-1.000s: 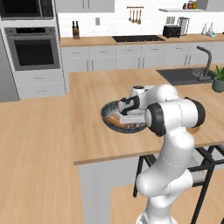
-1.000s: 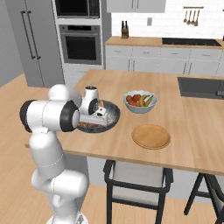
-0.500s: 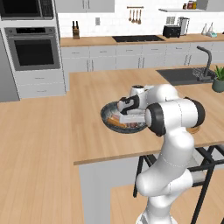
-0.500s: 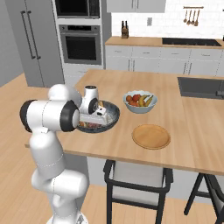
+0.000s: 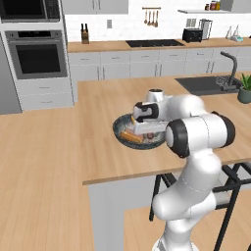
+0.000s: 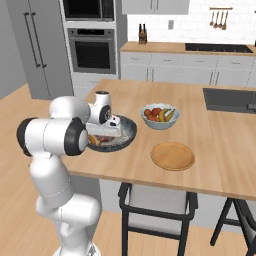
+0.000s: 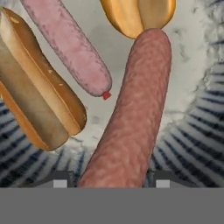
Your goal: Place one bun and one sausage from the bowl on each plate.
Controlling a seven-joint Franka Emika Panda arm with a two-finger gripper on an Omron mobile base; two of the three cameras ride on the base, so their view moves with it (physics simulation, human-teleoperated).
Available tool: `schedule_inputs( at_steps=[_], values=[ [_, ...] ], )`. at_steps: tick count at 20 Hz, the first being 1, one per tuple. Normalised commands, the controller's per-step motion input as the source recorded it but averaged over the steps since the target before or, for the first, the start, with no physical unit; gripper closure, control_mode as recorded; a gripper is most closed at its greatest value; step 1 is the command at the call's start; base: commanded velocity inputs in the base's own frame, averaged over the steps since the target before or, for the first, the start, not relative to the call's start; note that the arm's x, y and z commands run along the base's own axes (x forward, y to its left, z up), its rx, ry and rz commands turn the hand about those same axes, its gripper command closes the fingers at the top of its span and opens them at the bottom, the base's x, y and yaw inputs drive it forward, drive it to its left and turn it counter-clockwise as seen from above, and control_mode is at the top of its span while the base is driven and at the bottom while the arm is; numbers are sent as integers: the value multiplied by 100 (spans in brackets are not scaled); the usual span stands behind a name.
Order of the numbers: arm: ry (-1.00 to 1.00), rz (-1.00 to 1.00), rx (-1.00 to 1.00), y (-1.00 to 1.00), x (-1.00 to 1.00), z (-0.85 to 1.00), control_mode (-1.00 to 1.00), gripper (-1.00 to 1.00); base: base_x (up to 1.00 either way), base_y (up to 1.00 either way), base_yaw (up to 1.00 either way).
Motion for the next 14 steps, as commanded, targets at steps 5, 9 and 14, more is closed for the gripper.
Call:
schedule_inputs(
  at_steps=[5,9,14],
  values=[
    [-2,15,0,-9,-32,28,-100,100,0,0,0],
    [-14,12,0,-46,-41,2,-100,100,0,0,0],
    [-14,11,0,-55,-21,16,-100,100,0,0,0]
  ],
)
